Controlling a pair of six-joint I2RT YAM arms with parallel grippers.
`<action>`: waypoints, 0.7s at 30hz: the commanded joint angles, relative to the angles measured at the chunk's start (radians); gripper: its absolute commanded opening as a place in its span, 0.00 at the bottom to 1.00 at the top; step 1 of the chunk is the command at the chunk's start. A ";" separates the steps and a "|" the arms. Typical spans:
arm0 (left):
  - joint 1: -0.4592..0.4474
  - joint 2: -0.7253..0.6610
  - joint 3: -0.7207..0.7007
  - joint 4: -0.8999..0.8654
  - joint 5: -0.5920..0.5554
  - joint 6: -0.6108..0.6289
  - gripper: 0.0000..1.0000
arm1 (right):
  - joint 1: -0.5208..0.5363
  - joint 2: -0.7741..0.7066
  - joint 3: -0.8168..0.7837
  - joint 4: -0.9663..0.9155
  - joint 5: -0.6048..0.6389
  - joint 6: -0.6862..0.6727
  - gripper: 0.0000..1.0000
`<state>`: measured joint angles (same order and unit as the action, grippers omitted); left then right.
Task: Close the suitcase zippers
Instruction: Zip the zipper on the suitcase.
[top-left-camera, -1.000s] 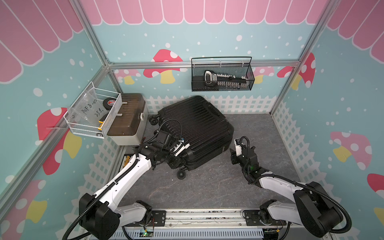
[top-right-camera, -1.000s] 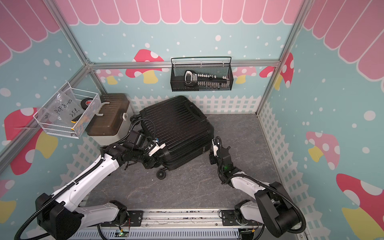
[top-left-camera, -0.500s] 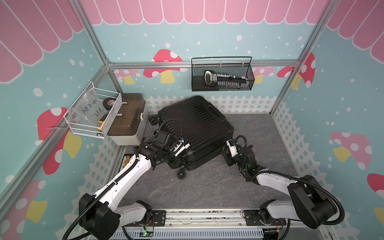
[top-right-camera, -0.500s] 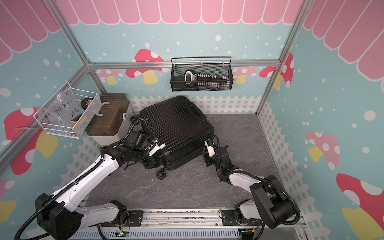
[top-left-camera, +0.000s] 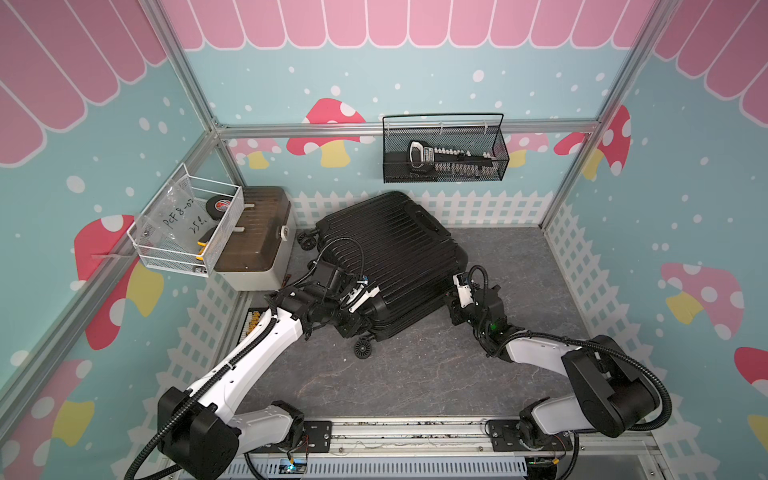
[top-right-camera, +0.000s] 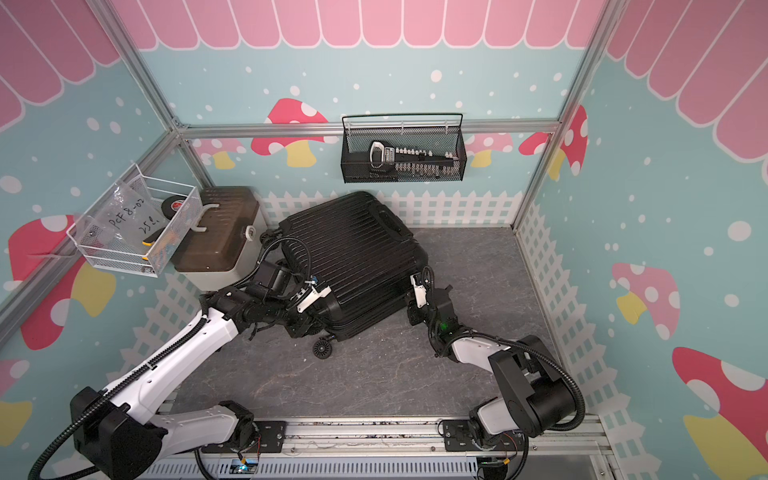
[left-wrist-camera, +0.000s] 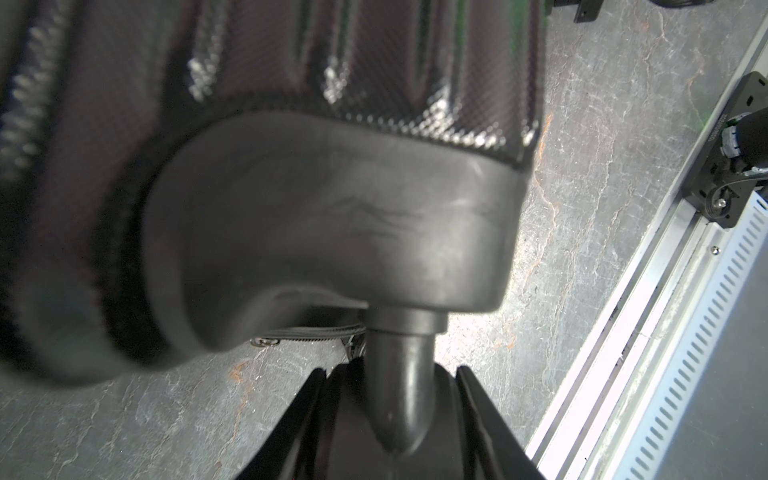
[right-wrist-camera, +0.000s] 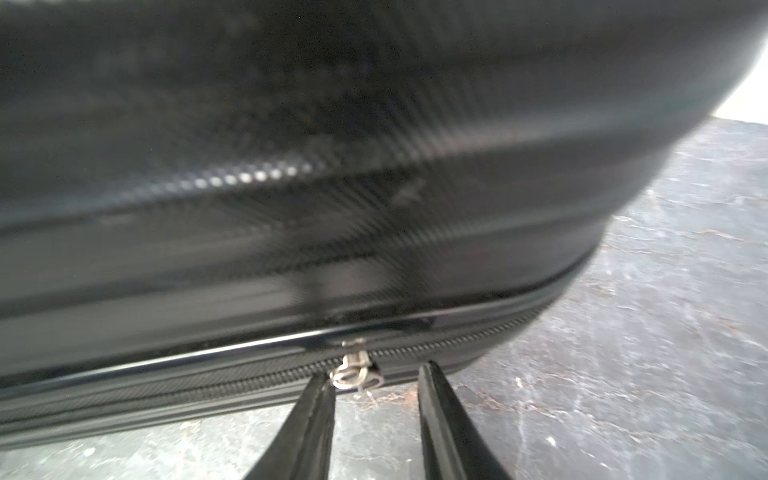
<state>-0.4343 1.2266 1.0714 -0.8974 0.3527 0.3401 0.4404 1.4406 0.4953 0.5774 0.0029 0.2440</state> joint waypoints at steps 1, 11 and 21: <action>-0.006 -0.038 0.001 -0.006 0.031 -0.019 0.28 | -0.007 -0.023 0.003 0.040 0.150 0.051 0.33; -0.006 -0.039 -0.001 -0.006 0.029 -0.020 0.28 | -0.021 -0.171 -0.082 -0.063 0.150 0.018 0.32; -0.006 -0.042 0.000 -0.006 0.032 -0.018 0.28 | -0.156 -0.157 -0.044 -0.070 -0.342 -0.082 0.46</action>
<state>-0.4343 1.2266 1.0710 -0.8970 0.3527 0.3397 0.3138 1.2655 0.4244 0.5167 -0.1429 0.1970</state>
